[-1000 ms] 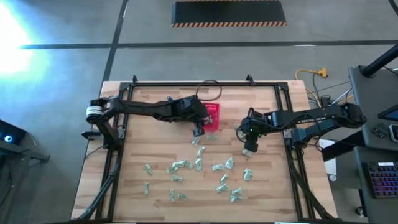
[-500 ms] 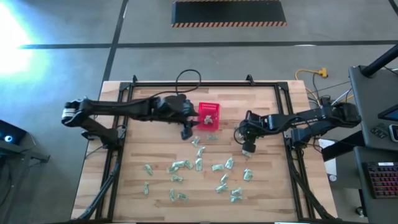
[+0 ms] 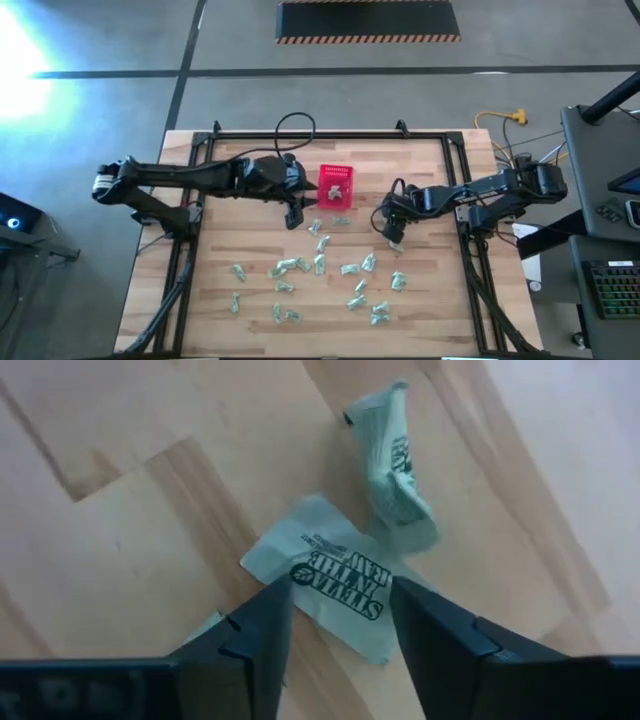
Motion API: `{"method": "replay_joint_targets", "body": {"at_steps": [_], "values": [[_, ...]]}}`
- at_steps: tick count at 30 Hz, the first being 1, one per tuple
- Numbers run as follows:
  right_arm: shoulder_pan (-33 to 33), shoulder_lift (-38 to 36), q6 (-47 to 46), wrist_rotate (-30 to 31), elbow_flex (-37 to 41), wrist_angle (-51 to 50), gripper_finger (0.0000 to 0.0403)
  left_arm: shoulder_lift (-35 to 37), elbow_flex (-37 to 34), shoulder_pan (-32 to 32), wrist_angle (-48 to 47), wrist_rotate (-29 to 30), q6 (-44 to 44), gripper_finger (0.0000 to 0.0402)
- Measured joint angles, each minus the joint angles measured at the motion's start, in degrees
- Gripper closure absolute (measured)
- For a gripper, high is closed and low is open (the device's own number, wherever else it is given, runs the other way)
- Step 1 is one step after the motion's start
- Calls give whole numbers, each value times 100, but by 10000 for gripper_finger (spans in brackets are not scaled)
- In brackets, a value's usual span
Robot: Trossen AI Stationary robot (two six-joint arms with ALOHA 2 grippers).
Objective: Pick and place Stevia / Truvia into bins
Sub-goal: Put the stevia packet into the basket
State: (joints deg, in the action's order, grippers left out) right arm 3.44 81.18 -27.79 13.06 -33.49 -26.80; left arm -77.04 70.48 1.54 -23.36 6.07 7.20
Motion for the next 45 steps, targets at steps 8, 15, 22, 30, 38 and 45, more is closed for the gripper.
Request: {"method": "replay_joint_targets", "body": {"at_steps": [8, 15, 22, 30, 38, 45], "values": [[0, 230, -551, -54, -33, -2, 217, -120, -64, -6, -7, 0, -2, 249], [-2, 47, -567, -149, -11, 27, 294, -154, -105, -6, 30, 0, 2, 249], [-7, -172, -514, -503, -6, 29, 380, -156, -166, -11, 13, 0, 151, 249], [-4, -603, -177, -1163, -173, 299, 394, -156, -246, -9, 40, 1, 155, 249], [23, -956, 326, -1331, -282, 1807, 394, -156, -262, -6, 44, 0, 155, 249], [142, -607, 1002, -162, -447, 3223, 394, -156, -373, -36, -24, -40, 191, 249]]}}
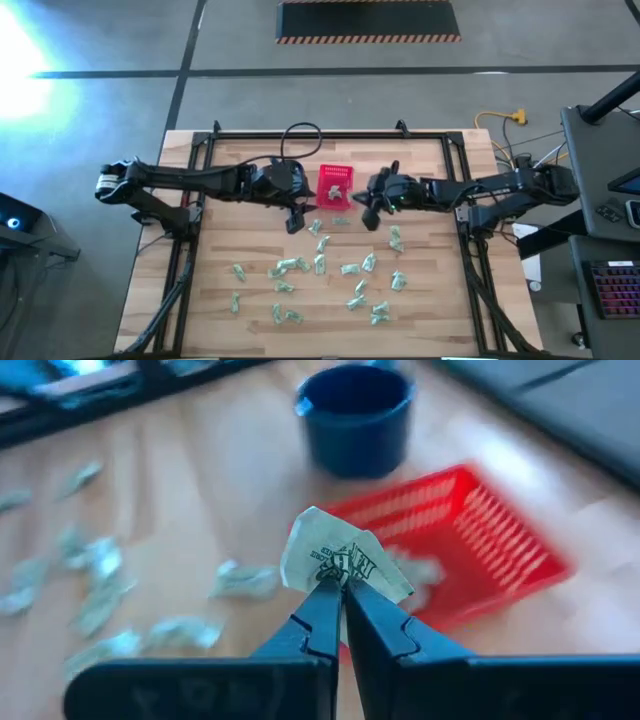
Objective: Pick and place Stevia / Truvia into bins
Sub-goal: Put the stevia packet into the basket
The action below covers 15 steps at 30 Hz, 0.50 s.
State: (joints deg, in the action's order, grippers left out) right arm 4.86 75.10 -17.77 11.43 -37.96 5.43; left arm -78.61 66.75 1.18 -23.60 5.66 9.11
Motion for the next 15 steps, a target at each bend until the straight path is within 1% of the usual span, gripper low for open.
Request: {"method": "replay_joint_targets", "body": {"at_steps": [2, 10, 12, 15], "values": [[96, 220, 147, 191, -136, 77, 394, 0, -51, -28, -16, -26, 19, 249], [493, 1350, 257, 194, -789, 75, 394, 0, -69, -93, -1064, -72, 260, 249], [547, 1552, 284, 145, -938, 56, 389, 0, -69, -95, -1229, -72, 358, 249], [606, 1757, 470, 25, -1184, -111, 370, 0, -110, -93, -1326, -71, 413, 249]]}}
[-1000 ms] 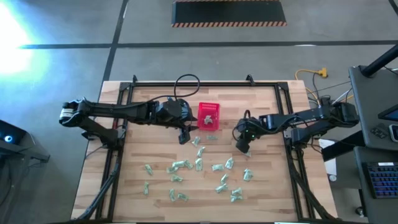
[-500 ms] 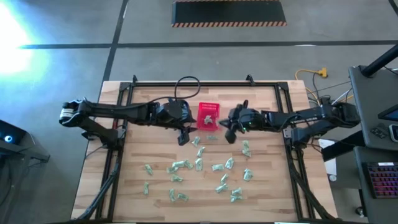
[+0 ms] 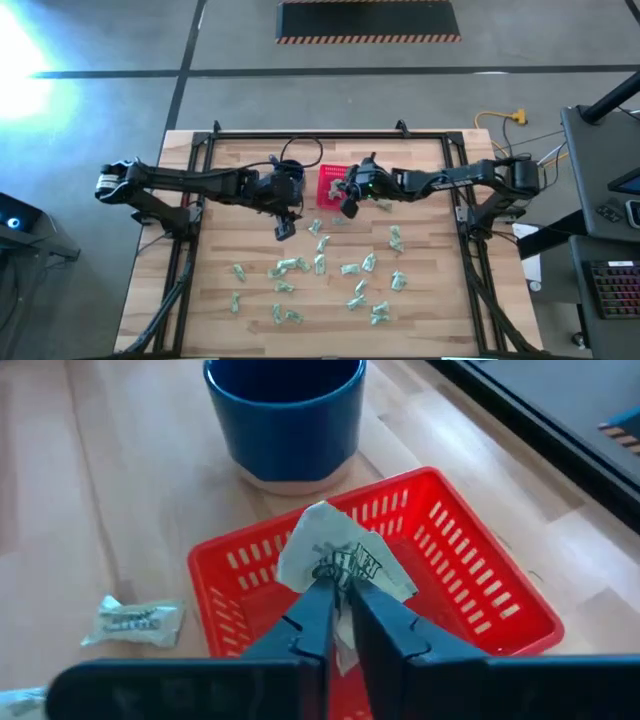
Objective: Pick and place Stevia / Truvia into bins
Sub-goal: Put the stevia packet into the basket, then put the stevia packet into the red basket
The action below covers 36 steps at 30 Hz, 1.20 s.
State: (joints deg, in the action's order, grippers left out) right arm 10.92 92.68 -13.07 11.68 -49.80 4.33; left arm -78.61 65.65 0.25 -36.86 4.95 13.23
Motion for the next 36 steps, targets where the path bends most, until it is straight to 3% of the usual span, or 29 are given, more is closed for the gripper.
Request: {"method": "replay_joint_targets", "body": {"at_steps": [8, 21, 27, 36], "values": [[146, 163, 462, 7, -642, -905, 305, 4, -644, 0, 481, 1, 13, 249], [145, -778, 1130, -531, -864, -1823, 269, 4, -2474, 0, 3768, 1, 902, 249], [131, -1566, 1112, -571, -778, -2738, 258, -235, -2628, -11, 3910, 256, 737, 249], [59, -2596, 762, -585, -741, -4202, 225, -1297, -2448, -59, 4678, 94, 737, 249]]}}
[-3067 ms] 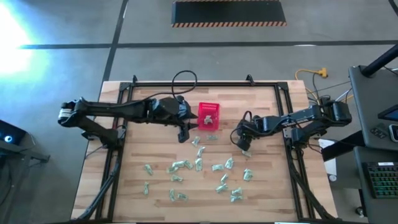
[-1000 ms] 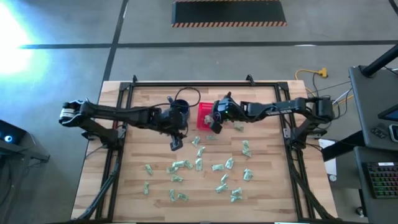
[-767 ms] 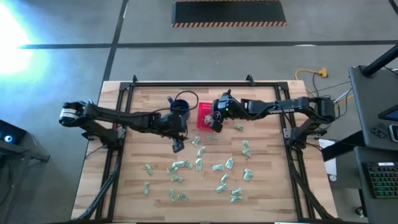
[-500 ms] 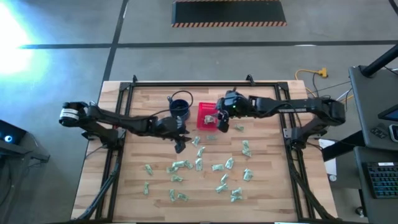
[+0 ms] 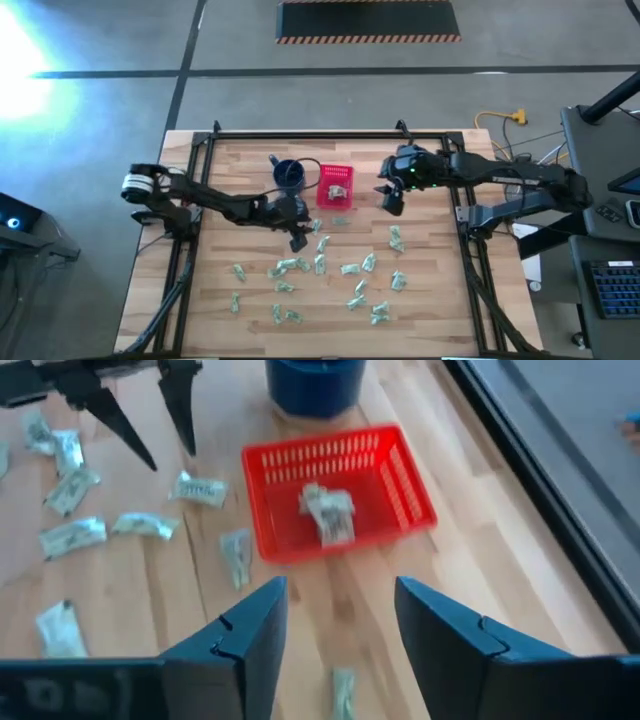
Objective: Pick and place Stevia / Truvia into bins
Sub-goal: Put the stevia packet into the red basket
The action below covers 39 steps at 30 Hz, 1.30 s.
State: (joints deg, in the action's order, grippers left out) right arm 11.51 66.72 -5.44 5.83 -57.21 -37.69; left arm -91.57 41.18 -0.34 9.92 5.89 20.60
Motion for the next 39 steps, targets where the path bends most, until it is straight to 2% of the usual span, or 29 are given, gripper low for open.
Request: {"method": "replay_joint_targets", "body": {"at_steps": [11, 17, 20, 28, 35, 39], "values": [[-111, -682, -453, 13, 241, -407, 215, -962, 441, -25, 4, 3, -163, 249], [-155, -863, -686, 4, 410, -482, 216, -1114, 596, -28, -208, 110, -162, 251], [-188, -875, -725, 10, 412, -577, 216, -1111, 596, -28, -265, 171, -162, 270], [-190, -858, -713, 13, 413, -580, 220, -825, 553, -59, -469, 110, -144, 388], [-190, -830, -703, 15, 462, -578, 231, -140, 562, -54, -391, 131, -198, 395], [-190, -830, -753, 21, 569, -549, 237, 308, 623, -53, -202, 416, -682, 400]]}}
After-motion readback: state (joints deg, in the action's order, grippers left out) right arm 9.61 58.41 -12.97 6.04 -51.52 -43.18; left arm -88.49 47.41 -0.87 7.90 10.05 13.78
